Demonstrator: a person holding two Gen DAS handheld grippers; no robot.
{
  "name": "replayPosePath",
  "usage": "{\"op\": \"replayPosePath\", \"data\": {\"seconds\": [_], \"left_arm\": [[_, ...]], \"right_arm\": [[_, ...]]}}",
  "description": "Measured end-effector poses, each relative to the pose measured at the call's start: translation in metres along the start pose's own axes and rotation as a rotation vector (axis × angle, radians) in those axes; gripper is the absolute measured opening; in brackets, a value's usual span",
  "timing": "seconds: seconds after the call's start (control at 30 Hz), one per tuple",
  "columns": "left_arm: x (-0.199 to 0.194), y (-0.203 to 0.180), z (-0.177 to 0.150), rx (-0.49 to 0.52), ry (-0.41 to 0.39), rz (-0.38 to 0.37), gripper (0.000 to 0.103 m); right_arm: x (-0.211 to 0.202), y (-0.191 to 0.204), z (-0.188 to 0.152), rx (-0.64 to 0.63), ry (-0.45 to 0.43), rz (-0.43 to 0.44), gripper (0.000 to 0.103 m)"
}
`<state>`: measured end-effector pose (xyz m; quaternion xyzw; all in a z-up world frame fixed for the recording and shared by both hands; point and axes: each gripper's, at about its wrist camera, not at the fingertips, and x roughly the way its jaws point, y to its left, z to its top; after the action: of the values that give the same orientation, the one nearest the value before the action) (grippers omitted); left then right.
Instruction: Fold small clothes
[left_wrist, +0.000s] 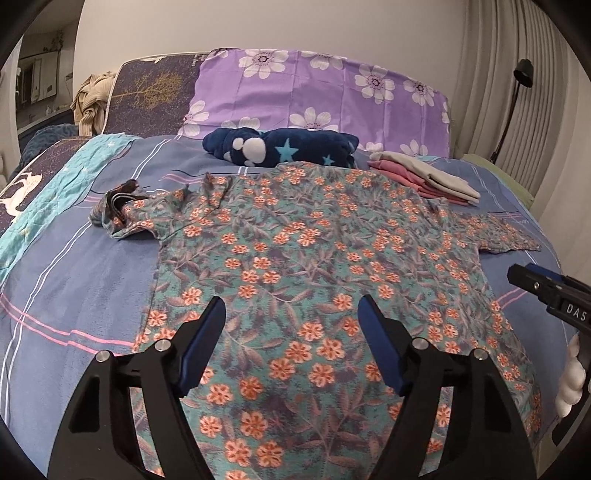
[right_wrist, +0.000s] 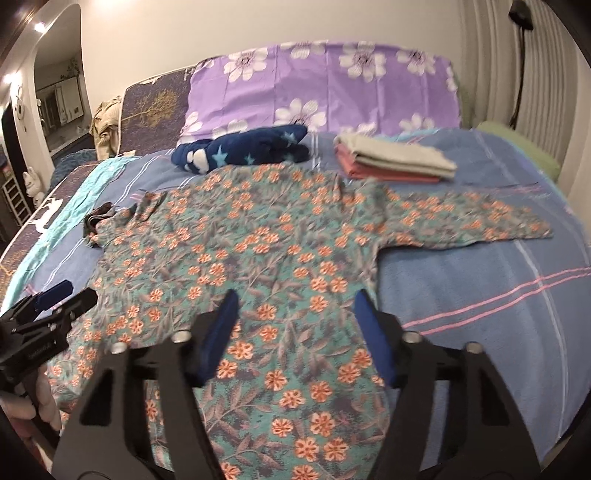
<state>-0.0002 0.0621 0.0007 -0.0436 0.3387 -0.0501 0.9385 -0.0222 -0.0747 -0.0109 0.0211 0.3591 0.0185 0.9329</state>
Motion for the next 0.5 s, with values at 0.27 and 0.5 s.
{"op": "replayPosePath", "data": {"seconds": [0.27, 0.5], "left_arm": [[0.006, 0.019, 0.016, -0.011, 0.003, 0.042, 0.068], [0.015, 0.019, 0.021, 0.005, 0.024, 0.046, 0.068]], "right_arm": [[0.008, 0.001, 0.004, -0.019, 0.010, -0.009, 0.058], [0.017, 0.001, 0.007, -0.022, 0.033, -0.003, 0.059]]}}
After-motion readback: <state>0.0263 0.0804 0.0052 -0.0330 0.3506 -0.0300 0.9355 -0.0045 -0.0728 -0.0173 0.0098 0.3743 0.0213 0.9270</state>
